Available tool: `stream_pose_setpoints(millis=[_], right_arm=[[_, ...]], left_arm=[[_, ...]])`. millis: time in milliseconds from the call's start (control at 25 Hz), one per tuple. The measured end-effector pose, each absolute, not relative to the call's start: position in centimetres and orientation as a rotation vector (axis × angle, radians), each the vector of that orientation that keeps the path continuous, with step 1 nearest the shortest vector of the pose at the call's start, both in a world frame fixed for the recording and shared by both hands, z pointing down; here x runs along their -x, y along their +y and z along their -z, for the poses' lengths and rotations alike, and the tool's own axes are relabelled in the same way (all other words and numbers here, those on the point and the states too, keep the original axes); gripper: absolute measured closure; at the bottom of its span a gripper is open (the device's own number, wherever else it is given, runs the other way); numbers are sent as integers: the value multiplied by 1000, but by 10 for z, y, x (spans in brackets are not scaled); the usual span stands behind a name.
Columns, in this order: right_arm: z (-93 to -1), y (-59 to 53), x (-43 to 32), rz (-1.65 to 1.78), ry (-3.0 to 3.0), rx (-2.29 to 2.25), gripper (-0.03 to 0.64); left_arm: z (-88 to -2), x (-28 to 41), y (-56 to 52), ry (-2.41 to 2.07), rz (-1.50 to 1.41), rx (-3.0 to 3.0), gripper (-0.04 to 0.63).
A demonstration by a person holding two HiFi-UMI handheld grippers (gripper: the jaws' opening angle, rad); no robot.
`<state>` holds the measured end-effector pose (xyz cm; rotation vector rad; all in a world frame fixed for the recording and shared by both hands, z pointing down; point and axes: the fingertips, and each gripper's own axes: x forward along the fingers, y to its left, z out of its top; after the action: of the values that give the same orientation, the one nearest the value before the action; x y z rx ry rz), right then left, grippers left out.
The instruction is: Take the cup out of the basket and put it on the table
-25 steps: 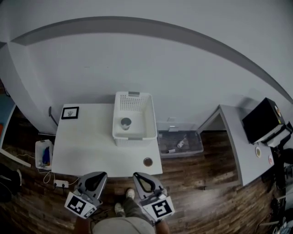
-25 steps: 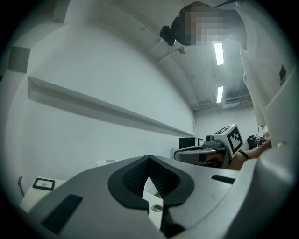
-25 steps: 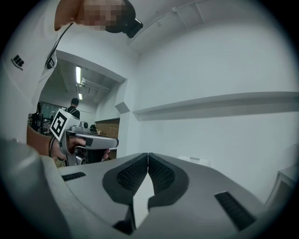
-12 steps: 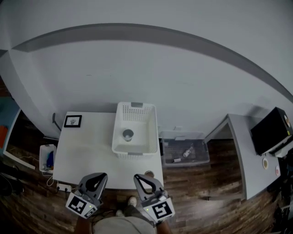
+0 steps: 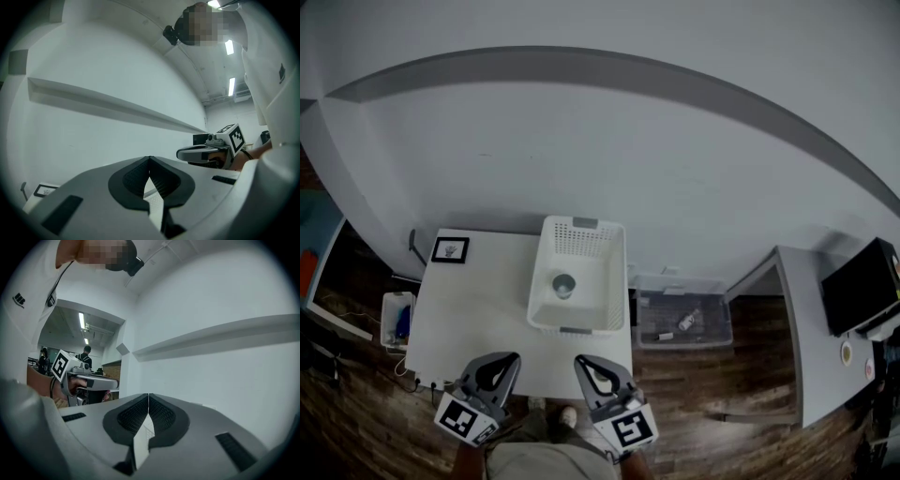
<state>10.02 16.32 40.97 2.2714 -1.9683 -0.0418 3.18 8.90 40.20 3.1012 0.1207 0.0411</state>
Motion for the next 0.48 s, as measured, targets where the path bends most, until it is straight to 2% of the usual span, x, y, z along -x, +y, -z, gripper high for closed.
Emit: stream_pose_setpoints(millis=[480], right_arm=[[-415,114,-135,14,-1905,-2326,606]], left_arm=[[-407,-74,42,220,-43,-3100,595]])
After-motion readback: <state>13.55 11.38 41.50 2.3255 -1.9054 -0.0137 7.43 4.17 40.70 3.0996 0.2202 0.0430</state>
